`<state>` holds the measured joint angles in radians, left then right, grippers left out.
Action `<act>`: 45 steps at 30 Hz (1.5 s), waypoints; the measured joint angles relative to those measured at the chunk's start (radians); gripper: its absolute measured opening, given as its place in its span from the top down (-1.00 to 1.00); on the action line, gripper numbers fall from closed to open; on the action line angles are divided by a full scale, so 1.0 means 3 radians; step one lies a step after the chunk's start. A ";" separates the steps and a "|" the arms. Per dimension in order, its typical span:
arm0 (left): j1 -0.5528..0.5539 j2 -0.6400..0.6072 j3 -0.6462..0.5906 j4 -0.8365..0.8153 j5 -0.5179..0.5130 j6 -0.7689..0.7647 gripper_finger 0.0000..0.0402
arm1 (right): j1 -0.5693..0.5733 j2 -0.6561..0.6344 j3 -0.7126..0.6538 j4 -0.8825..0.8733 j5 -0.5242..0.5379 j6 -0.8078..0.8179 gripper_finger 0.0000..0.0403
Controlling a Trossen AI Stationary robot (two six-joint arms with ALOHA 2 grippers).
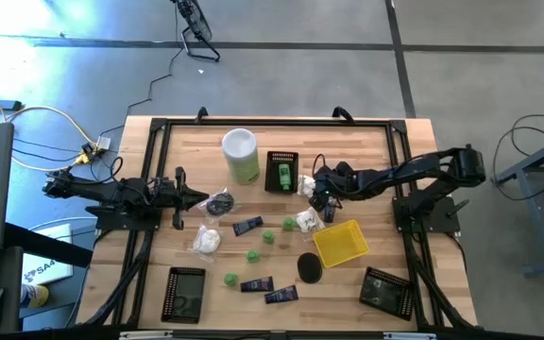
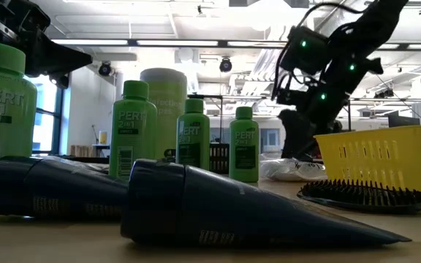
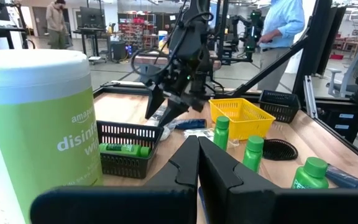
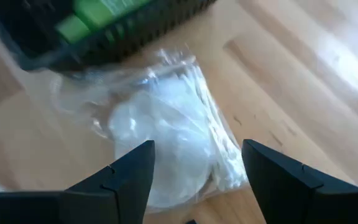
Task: Pick & Place Travel size toiletries
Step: Put the white cotton pack into the bottom right black bin
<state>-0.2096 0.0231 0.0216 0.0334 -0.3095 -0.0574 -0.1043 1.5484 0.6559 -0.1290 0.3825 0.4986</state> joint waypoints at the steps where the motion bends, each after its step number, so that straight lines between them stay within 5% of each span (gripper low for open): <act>1: 0.0001 0.0001 0.0000 0.0000 0.0000 0.0000 0.99 | -0.0005 0.0025 0.0000 0.0004 -0.0018 0.0001 -0.13; 7: 0.0000 0.0001 0.0000 -0.0005 0.0001 0.0000 0.99 | -0.0004 0.0081 0.0000 0.0043 -0.0054 -0.0015 0.08; 22: 0.0000 0.0001 0.0000 -0.0010 0.0002 0.0000 0.99 | -0.0001 0.0081 0.0000 0.0048 -0.0077 -0.0018 0.94; 31: 0.0000 0.0001 0.0000 -0.0011 0.0004 0.0000 0.99 | 0.0087 -0.0111 -0.0003 -0.0057 -0.0045 -0.0020 0.98; 45: 0.0000 0.0000 0.0000 -0.0001 0.0004 0.0000 0.99 | 0.0425 -0.1145 -0.0006 -0.0314 0.0794 -0.0026 0.98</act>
<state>-0.2096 0.0231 0.0216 0.0330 -0.3084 -0.0574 0.0231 1.2050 0.6540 -0.2233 0.6208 0.4908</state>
